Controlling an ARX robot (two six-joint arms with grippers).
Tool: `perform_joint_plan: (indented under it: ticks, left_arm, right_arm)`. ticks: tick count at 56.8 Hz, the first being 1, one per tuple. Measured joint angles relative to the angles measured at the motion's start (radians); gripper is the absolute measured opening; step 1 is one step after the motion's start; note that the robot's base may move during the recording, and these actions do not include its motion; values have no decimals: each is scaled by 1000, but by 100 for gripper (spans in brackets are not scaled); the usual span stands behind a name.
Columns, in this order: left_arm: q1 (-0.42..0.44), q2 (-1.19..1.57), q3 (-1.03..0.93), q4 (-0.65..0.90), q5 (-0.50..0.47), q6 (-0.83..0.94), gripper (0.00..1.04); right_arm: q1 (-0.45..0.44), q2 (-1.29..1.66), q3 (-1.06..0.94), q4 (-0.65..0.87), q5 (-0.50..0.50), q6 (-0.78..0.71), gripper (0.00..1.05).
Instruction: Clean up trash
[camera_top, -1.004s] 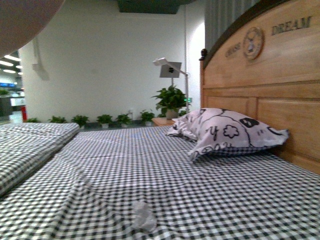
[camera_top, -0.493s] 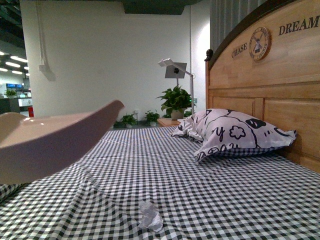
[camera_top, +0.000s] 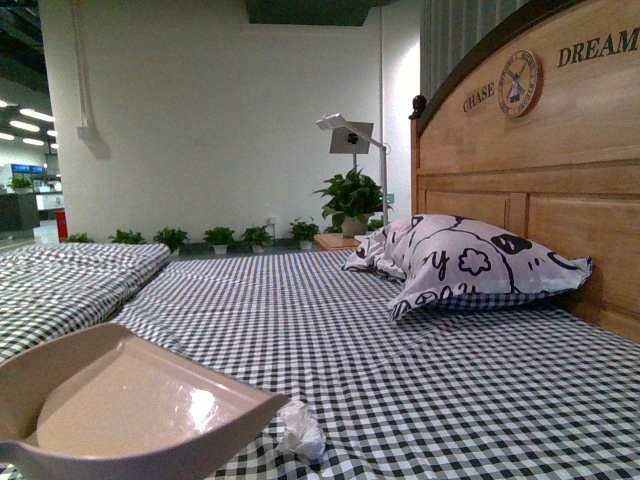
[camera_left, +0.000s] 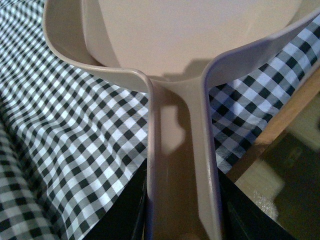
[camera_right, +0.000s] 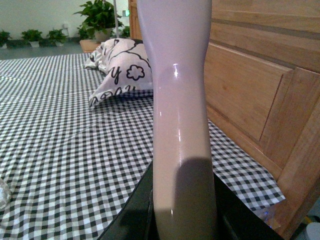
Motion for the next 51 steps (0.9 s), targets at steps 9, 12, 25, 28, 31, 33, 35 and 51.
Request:
perform_joint_plan:
  ticks: [9, 12, 25, 28, 31, 33, 35, 51]
  left_arm:
    - [-18, 61, 18, -23, 3, 80, 28]
    - [-21, 82, 19, -9, -6, 96, 28]
    - [-25, 161, 40, 40, -17, 112, 28]
    - [-27, 174, 45, 44, -16, 113, 28]
    - [-29, 185, 48, 44, -16, 114, 28]
    - [-29, 192, 50, 44, -15, 114, 28]
    - [-30, 199, 52, 44, -14, 114, 28]
    - [-30, 216, 75, -31, 1, 114, 28]
  right_arm:
    - [0, 0, 0, 0, 0, 0, 19]
    - [0, 0, 0, 0, 0, 0, 19]
    - [0, 0, 0, 0, 0, 0, 19]
    - [0, 0, 0, 0, 0, 0, 19]
    - [0, 0, 0, 0, 0, 0, 19]
    - [0, 0, 0, 0, 0, 0, 19]
    - [0, 0, 0, 0, 0, 0, 19]
    - [0, 0, 0, 0, 0, 0, 19]
